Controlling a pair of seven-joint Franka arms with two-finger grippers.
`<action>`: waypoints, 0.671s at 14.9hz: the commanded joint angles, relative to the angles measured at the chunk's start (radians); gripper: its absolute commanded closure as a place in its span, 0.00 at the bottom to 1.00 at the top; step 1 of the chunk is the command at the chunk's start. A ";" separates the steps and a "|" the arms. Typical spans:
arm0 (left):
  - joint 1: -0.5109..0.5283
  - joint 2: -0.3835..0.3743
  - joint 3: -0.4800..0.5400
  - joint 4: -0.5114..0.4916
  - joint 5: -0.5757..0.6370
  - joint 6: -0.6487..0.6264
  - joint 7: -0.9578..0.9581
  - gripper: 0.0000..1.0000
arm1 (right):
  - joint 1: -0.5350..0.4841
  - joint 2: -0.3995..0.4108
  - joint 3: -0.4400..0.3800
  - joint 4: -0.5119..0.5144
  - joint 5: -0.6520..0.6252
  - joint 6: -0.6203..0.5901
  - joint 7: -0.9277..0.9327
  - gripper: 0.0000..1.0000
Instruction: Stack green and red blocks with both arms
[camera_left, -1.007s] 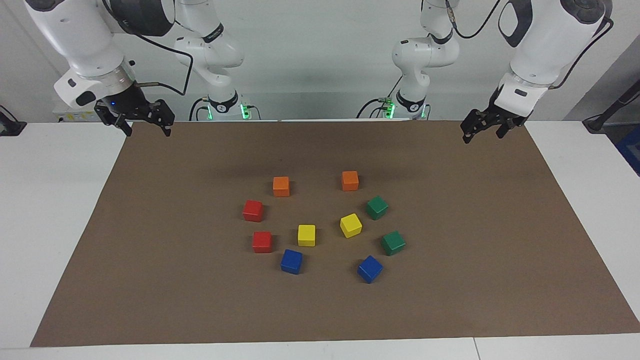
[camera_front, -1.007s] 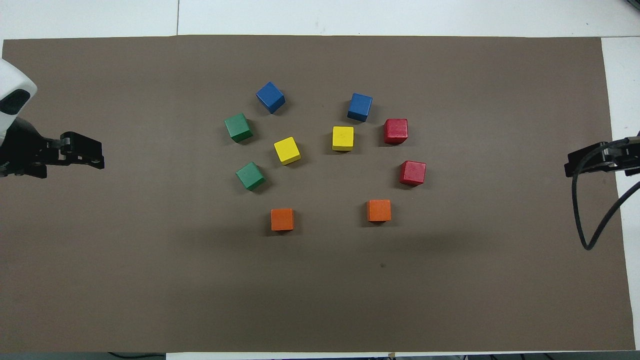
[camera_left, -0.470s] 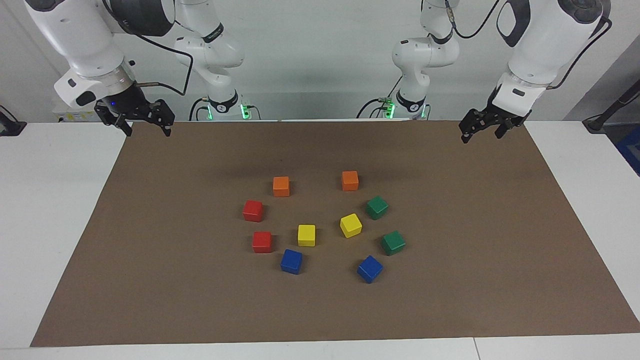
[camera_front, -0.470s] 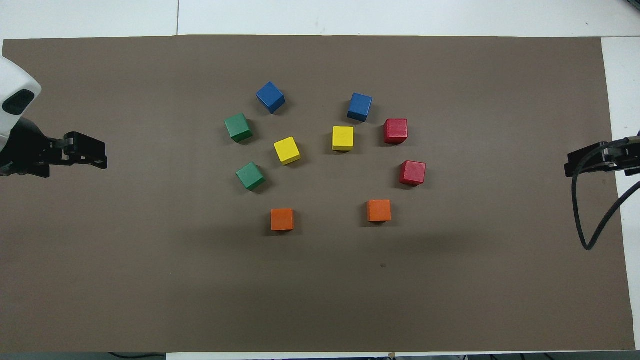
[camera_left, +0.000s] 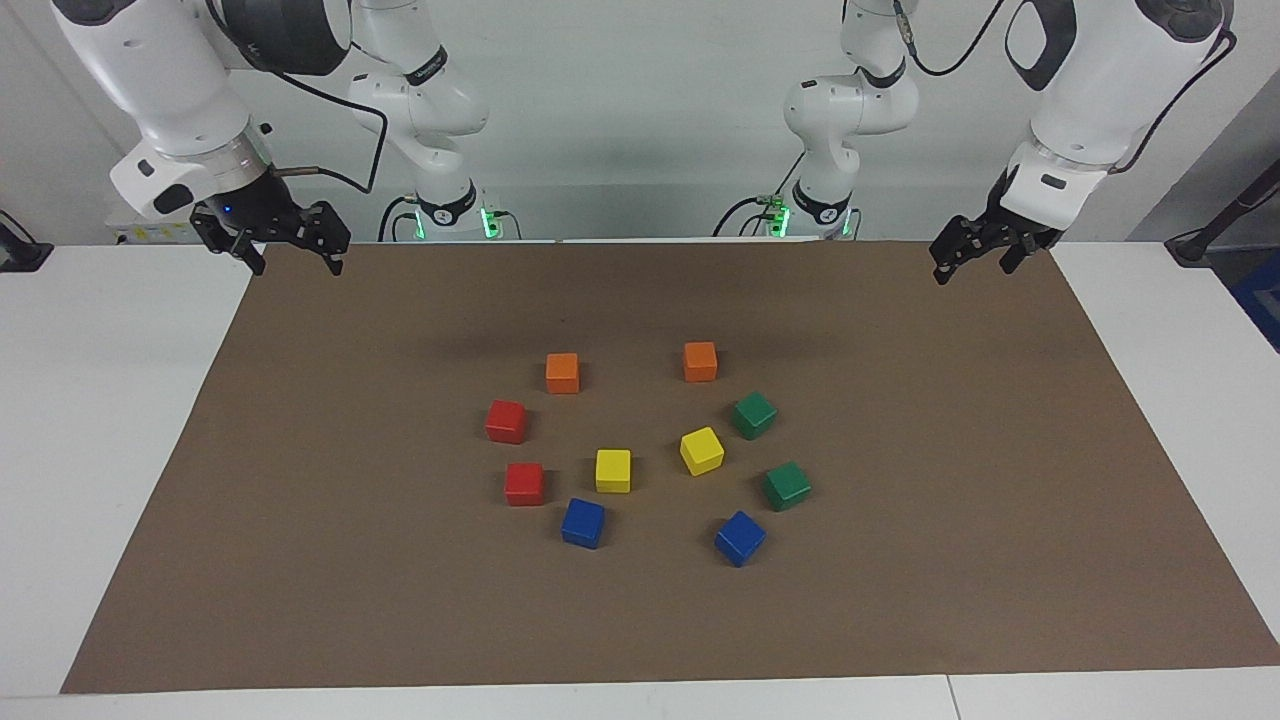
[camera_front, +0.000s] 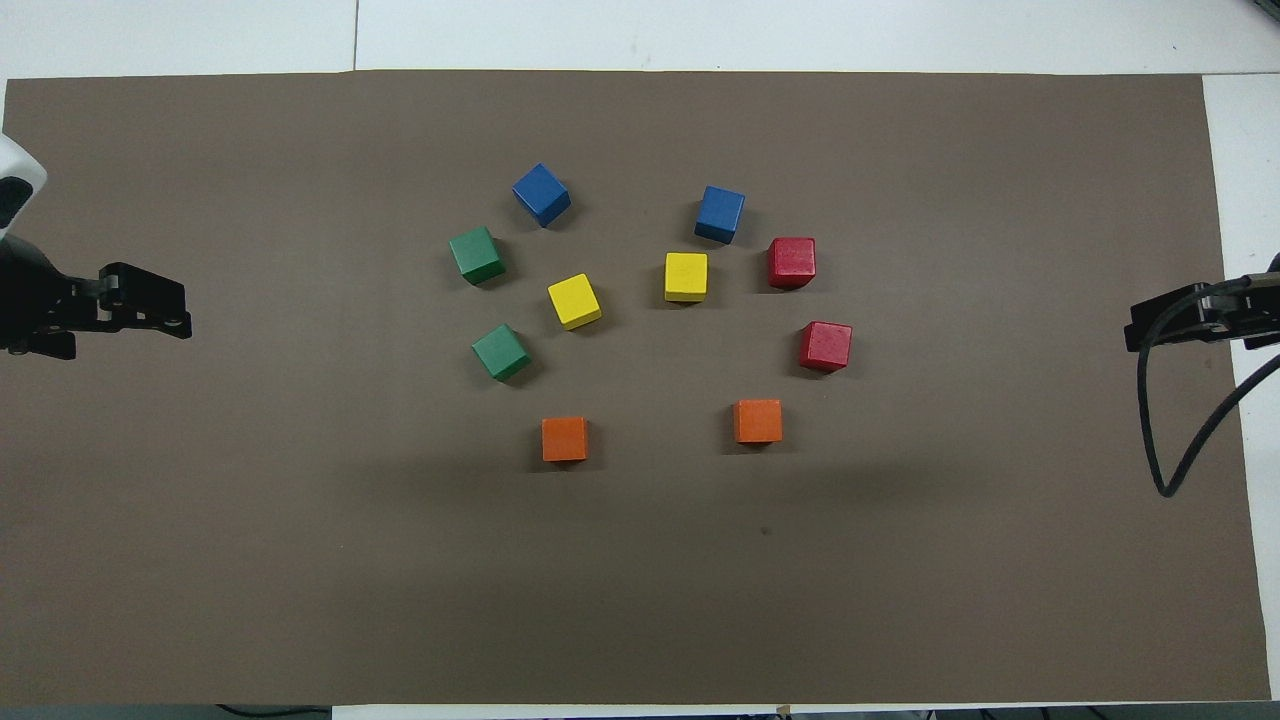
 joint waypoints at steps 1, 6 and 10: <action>-0.005 -0.017 -0.014 -0.001 0.009 -0.026 -0.009 0.00 | -0.010 -0.045 0.007 -0.068 0.019 0.037 0.008 0.00; -0.009 -0.012 -0.017 -0.002 0.000 0.024 -0.076 0.00 | 0.005 -0.044 0.016 -0.076 0.021 0.040 0.076 0.00; -0.011 0.028 -0.086 -0.013 0.000 0.054 -0.173 0.00 | 0.065 -0.024 0.017 -0.120 0.021 0.138 0.116 0.00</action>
